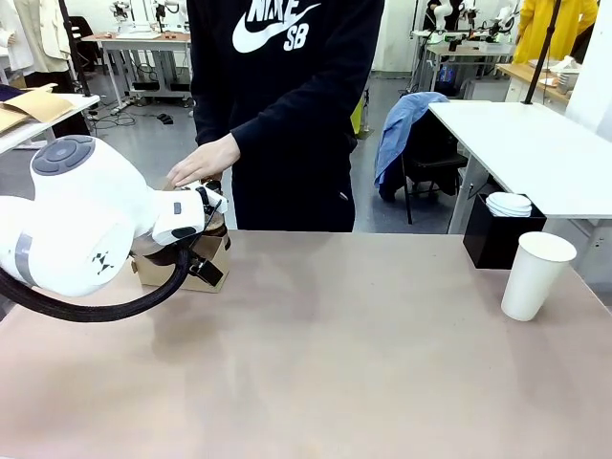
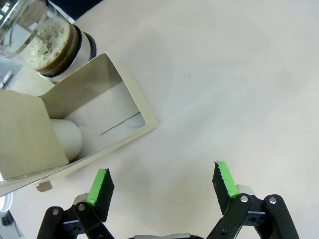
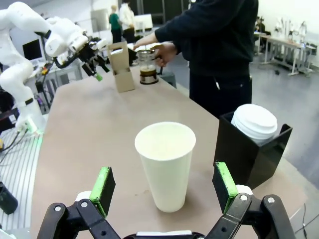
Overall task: Pour a drink into a cup and package it in a carrier.
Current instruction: Pick up the 600 ml Paper Cup and place it in the middle top area of the table.
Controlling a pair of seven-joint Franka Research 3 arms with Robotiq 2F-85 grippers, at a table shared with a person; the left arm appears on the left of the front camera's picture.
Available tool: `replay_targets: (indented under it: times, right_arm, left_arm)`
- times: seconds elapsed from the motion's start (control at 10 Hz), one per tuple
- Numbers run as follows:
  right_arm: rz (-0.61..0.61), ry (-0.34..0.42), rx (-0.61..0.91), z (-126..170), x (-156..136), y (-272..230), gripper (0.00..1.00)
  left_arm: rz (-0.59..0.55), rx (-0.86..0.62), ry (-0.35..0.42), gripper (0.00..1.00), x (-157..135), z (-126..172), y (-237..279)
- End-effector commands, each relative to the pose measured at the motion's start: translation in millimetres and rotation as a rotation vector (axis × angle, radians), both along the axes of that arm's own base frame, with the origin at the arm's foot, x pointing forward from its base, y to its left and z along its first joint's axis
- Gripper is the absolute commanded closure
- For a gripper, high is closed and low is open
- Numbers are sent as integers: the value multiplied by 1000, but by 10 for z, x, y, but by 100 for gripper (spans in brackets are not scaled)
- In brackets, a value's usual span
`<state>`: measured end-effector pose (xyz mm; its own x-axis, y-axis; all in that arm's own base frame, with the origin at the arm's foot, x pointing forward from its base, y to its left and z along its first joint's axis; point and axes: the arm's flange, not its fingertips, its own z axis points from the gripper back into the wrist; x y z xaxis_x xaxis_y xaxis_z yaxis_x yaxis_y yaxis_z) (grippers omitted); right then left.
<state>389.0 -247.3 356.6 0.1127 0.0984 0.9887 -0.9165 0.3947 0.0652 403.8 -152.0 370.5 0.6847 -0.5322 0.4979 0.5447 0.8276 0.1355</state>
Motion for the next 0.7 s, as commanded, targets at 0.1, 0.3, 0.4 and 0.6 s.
replay_targets:
  times: [0.1, 0.3, 0.4, 0.6]
  right_arm:
    - [-5, -60, 56, -474, 190, 95, 0]
    - [-29, -50, 79, -765, 231, 239, 0]
    - [-55, -59, 95, -840, 265, 344, 0]
    - [-86, -55, 120, -1049, 325, 535, 0]
  left_arm:
    - [-1, 0, 0, 0, -1, -1, 1]
    - [-1, 0, 0, 0, -1, -1, 1]
    - [-1, 0, 0, 0, -1, -1, 1]
    - [-1, 0, 0, 0, -1, -1, 1]
